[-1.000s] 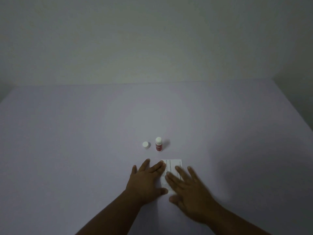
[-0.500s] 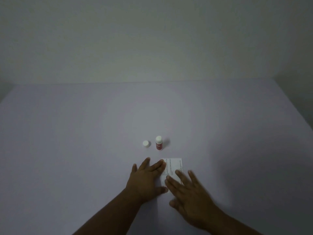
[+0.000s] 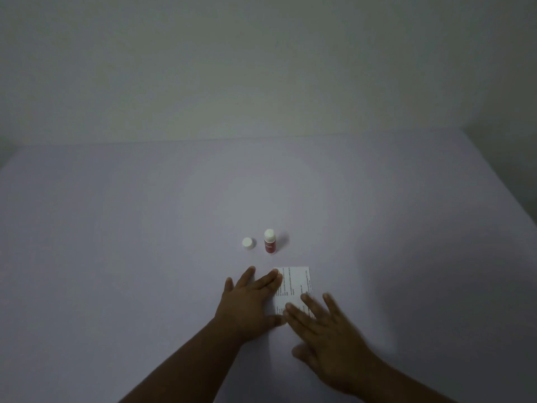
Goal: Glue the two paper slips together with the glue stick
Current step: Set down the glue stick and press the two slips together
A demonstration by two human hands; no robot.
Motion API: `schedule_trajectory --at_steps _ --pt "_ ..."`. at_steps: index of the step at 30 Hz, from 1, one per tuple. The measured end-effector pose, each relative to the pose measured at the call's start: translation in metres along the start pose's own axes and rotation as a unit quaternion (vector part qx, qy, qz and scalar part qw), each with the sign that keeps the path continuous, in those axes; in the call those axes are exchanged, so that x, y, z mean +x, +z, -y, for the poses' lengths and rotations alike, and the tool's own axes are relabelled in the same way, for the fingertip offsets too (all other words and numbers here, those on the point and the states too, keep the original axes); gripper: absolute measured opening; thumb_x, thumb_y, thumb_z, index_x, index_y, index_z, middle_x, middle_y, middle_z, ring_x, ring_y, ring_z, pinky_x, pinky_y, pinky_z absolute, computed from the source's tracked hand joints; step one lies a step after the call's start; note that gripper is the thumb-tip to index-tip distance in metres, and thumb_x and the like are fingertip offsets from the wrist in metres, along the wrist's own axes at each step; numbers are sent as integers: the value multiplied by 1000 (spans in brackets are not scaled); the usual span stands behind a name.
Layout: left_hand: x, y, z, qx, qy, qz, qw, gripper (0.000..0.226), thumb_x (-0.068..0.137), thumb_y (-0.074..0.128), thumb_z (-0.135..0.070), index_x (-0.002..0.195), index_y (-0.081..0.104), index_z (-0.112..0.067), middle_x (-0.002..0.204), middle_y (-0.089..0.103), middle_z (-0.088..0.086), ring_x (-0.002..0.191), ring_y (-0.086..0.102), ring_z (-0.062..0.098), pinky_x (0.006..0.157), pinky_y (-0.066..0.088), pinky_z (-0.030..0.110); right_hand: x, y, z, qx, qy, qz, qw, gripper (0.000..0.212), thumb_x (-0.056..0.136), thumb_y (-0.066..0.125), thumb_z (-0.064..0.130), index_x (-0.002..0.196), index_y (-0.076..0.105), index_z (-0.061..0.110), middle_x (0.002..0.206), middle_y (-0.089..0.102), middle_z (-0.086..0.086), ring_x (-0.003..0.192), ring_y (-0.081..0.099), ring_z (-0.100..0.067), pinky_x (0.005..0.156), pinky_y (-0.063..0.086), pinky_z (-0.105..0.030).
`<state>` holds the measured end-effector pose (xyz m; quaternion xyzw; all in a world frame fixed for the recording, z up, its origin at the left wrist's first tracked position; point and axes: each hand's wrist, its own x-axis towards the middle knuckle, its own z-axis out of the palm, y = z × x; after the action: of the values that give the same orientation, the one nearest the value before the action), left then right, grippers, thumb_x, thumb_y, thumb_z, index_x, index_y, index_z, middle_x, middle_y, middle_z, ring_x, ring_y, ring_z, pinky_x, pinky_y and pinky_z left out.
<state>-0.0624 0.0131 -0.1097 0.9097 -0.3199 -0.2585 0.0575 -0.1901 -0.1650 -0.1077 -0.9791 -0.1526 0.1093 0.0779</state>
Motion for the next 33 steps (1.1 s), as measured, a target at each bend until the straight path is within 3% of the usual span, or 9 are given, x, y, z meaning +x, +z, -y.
schedule_trajectory --at_steps 4,7,15,17,21,25,28,31,33 --pt "1 -1 0 6 2 7 1000 88 76 40 -74 145 -4 -43 156 -2 -23 145 -9 22 112 -1 60 22 -12 -23 -51 66 -13 996 55 92 22 50 135 44 24 139 51 8 134 39 -26 109 10 -52" --pt "1 -1 0 5 -1 14 1000 88 77 41 -72 145 -5 -42 157 -2 -20 145 -10 23 111 -4 61 40 -22 -44 -35 125 -10 992 62 91 8 51 145 23 22 153 28 6 144 10 -25 114 -9 -53" --pt "0 0 1 0 0 4 1000 87 76 41 -74 145 -3 -43 156 -2 -23 145 -9 22 112 -1 59 -7 -1 -10 -2 14 -3 1000 53 92 29 53 133 46 24 137 53 9 133 41 -25 106 19 -53" --pt "-1 -1 0 -1 -1 5 1000 87 76 41 -73 145 -3 -43 156 -2 -23 145 -9 22 112 -1 59 12 -9 -19 -33 46 -8 998 54 93 22 51 136 42 24 141 49 8 136 36 -26 109 13 -53" --pt "-3 -4 -3 -2 -1 5 1000 87 77 42 -72 146 -2 -41 157 0 -21 145 -10 23 112 -2 60 51 -18 -32 -27 112 -13 993 60 94 11 52 146 14 22 156 18 6 145 -2 -22 114 -12 -51" --pt "-3 -5 -2 -5 4 3 1000 86 78 41 -72 146 -1 -42 156 -2 -22 145 -10 22 112 -1 58 32 -12 -10 -38 55 -3 998 58 93 23 52 138 40 19 145 44 3 139 29 -26 111 9 -53" --pt "-3 -4 -2 -8 4 3 1000 86 78 41 -72 146 -1 -42 156 -2 -22 145 -10 21 113 -2 58 14 -5 -2 -27 3 -1 1000 53 92 30 53 134 46 24 139 50 9 136 35 -23 105 17 -52" --pt "-3 -3 -1 -5 4 3 1000 86 77 41 -73 146 -1 -42 156 -2 -23 145 -9 21 112 -1 59 30 -13 -21 -66 7 4 998 52 92 28 51 136 44 26 141 48 10 138 32 -24 108 11 -52" --pt "-3 -3 -1 -4 1 6 1000 87 76 41 -73 145 -2 -43 156 -1 -23 145 -9 22 112 -1 60 45 -21 -35 -56 53 6 997 55 94 19 50 143 29 26 150 34 9 144 13 -24 113 -4 -53"
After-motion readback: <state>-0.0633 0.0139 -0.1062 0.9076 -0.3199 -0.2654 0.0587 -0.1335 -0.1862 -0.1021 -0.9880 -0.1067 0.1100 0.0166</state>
